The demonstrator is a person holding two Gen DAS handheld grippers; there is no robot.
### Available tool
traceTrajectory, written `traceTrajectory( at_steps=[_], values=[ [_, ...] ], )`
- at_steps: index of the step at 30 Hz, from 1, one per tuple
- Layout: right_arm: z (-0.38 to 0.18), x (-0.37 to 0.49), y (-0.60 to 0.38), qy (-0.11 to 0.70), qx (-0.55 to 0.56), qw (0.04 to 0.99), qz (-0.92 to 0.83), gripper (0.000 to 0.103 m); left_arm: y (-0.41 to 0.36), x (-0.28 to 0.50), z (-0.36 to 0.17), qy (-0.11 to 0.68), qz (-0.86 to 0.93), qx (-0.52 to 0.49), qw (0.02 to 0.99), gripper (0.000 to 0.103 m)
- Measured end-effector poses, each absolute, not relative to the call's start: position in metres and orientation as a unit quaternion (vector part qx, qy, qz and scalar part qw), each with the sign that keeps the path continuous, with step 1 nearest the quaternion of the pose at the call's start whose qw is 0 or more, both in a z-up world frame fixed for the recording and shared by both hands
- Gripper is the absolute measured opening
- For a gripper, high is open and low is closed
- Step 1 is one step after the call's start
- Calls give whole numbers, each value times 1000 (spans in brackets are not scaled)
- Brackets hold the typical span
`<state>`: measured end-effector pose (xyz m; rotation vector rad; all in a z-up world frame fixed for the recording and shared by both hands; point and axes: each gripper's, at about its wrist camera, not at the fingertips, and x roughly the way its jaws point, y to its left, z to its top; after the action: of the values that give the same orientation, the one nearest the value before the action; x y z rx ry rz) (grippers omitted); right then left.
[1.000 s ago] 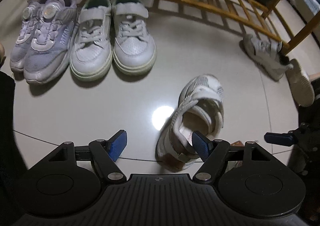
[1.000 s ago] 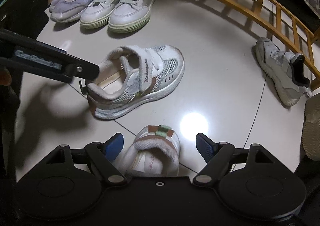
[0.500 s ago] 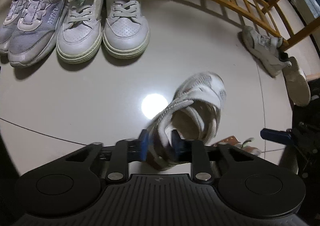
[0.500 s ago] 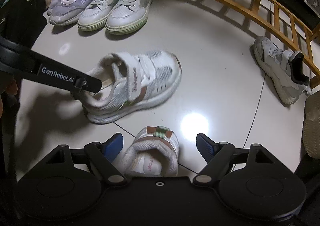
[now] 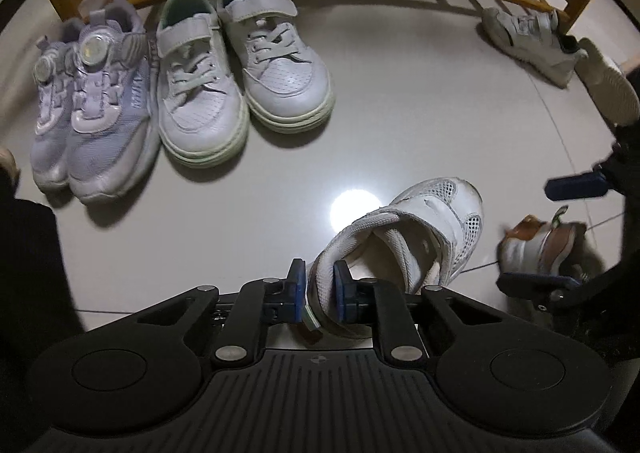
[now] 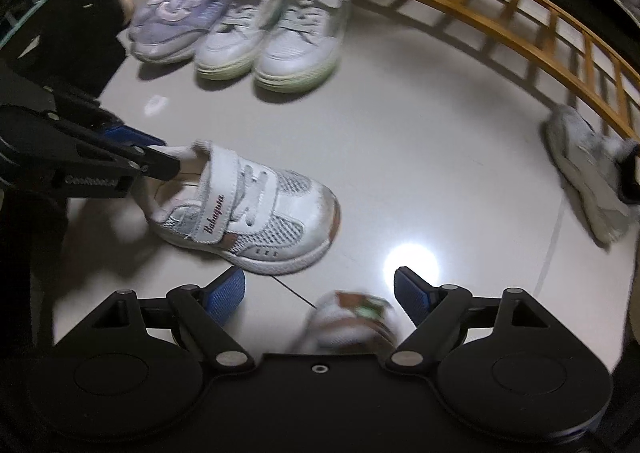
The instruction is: Organize scattered shoes
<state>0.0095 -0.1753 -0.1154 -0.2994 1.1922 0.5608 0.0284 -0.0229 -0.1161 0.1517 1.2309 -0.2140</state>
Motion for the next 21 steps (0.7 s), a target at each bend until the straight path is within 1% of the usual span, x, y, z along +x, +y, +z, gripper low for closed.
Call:
traceTrajectory(
  at_steps=[3, 5, 7, 10, 12, 14, 16, 21],
  values=[
    [-118, 15, -160, 544, -146, 778, 279, 85, -15, 28, -115, 577, -108, 66, 807, 16],
    [-120, 17, -152, 539, -155, 773, 297, 85, -10, 28, -114, 578, -110, 64, 806, 20],
    [-123, 20, -143, 534, -169, 764, 320, 88, -6, 29, -115, 579, -110, 64, 805, 20],
    [-127, 24, -133, 529, -186, 751, 350, 90, -2, 29, -115, 577, -110, 67, 806, 26],
    [-131, 25, -129, 525, -200, 740, 369, 90, -1, 29, -115, 577, -113, 66, 806, 27],
    [-131, 25, -127, 520, -208, 736, 379, 92, 0, 29, -115, 577, -112, 66, 806, 28],
    [-133, 26, -124, 518, -212, 733, 387, 96, 1, 29, -116, 579, -110, 63, 806, 28],
    [-139, 25, -119, 528, -207, 730, 381, 97, 3, 25, -112, 578, -104, 48, 808, 35]
  ],
)
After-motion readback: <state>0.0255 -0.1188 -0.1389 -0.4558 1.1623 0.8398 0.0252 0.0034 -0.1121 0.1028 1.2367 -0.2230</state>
